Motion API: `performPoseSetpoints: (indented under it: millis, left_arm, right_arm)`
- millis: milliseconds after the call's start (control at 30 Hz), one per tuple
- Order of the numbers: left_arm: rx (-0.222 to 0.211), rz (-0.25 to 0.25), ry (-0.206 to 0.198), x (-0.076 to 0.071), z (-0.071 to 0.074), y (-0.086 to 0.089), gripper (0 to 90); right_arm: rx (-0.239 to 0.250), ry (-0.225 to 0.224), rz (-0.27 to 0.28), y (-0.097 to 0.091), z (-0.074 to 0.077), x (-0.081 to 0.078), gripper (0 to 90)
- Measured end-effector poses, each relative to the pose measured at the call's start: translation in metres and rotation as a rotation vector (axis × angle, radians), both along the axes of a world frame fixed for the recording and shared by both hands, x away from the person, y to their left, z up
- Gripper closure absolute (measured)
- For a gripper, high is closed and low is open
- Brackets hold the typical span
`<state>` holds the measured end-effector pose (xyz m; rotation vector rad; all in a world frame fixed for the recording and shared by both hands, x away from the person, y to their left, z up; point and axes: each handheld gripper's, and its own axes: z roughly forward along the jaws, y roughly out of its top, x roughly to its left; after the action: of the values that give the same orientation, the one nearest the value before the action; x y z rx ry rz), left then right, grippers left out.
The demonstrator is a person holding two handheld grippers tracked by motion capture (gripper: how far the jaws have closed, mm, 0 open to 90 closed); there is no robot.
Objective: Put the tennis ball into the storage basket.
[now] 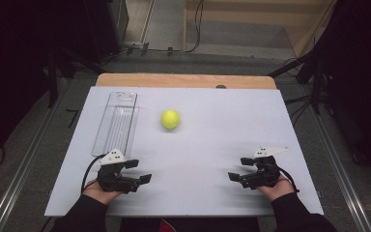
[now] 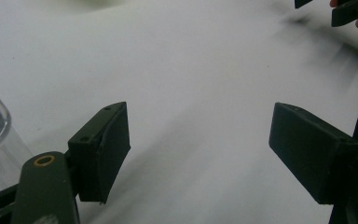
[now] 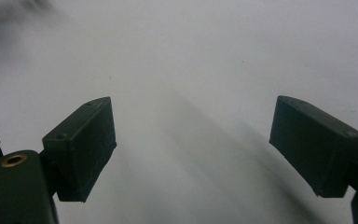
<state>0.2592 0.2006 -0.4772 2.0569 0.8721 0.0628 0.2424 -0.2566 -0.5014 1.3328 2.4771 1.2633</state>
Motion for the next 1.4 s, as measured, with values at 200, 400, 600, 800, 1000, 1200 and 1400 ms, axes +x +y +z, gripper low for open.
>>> performPoseSetpoints:
  millis: [200,400,600,800,1000,1200,1400]
  left_arm:
    - [-0.008,-0.011,0.022,0.003,0.003,-0.007,21.1]
    - [0.0,-0.006,0.049,0.006,0.006,-0.015,20.9]
    - [-0.014,-0.013,0.047,0.009,0.01,-0.02,20.8]
    - [-0.008,-0.021,0.047,0.012,0.01,-0.026,20.5]
    - [-0.022,-0.051,0.055,0.015,0.01,-0.03,13.7]
    - [-0.023,-0.07,0.069,0.017,0.009,-0.038,0.0]
    - [-0.024,-0.048,0.065,0.021,0.011,-0.041,0.3]
  right_arm:
    - [0.005,-0.001,0.002,0.0,0.0,0.0,12.4]
    - [0.004,0.0,0.002,0.001,0.001,0.0,12.4]
    - [0.003,-0.005,0.006,0.001,0.001,0.0,12.4]
    - [0.004,-0.004,0.006,0.001,0.001,0.0,12.4]
    - [0.008,-0.004,0.01,0.001,0.001,-0.001,12.4]
    - [0.013,-0.004,0.011,0.001,0.001,-0.001,12.4]
    - [0.013,-0.004,0.01,0.001,0.001,-0.001,12.4]
